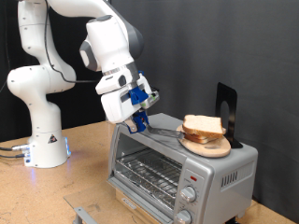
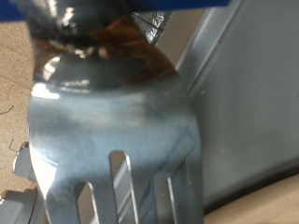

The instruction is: Make a piece of toast with the oven

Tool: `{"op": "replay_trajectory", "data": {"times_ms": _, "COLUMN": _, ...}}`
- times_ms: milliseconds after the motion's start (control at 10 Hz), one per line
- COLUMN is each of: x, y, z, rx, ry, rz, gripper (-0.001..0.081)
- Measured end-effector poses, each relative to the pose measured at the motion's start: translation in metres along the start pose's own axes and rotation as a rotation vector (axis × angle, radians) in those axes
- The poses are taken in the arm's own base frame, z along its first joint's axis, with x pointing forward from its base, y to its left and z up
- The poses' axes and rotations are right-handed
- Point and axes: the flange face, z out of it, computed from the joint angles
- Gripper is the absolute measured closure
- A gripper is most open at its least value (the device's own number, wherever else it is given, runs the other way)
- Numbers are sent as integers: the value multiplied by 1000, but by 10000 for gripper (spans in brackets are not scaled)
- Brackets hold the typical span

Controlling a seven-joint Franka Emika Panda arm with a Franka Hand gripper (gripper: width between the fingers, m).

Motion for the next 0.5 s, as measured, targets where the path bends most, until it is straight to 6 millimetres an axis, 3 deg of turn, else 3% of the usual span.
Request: {"op": "replay_trajectory", "data": {"times_ms": 500, "x": 2, "y": 0, "z": -8, "rx": 36, "ry": 3, "rz": -41, "gripper": 443}}
